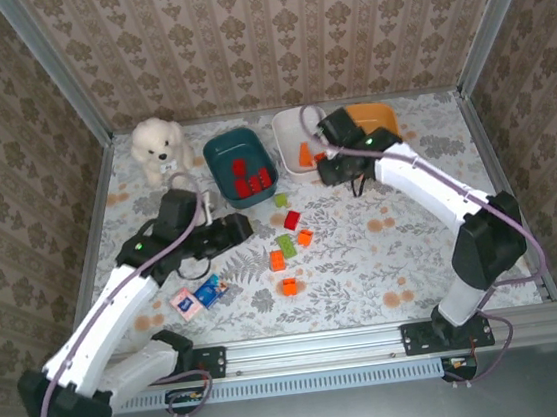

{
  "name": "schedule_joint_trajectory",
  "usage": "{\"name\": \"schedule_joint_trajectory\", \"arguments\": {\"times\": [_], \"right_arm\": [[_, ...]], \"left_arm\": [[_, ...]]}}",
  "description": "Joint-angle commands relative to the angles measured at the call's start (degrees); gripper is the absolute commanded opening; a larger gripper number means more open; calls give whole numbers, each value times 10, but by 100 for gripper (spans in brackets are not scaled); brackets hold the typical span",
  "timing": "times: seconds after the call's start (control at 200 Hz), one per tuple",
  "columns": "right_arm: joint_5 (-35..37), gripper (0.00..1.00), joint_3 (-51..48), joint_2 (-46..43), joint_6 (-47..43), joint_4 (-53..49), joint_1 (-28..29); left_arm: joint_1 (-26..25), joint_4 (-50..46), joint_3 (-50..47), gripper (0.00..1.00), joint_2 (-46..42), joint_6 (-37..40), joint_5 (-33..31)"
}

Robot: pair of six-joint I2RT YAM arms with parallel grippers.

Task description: Sort the legos into containers by color

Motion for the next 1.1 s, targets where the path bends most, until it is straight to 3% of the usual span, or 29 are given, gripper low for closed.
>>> {"name": "schedule_joint_trajectory", "arguments": {"times": [0.0,0.13,0.325,0.855,0.98,1.095], "right_arm": [[31,31,50,49,41,-42,-63],[28,32,115,127,68,-64,-123],[42,32,182,227,101,-92,-166],[65,35,276,359,119,-123,-197],[72,44,282,361,120,-126,-197],[71,58,288,344,113,-117,-191]], "left_arm": [[-22,78,53,68,51,8,-2],[-30,102,97,68,117,23,13],[-36,93,155,68,183,50,21],[-38,81,181,68,224,62,25],[-38,67,194,68,226,70,20],[-38,57,200,68,225,73,18]]}}
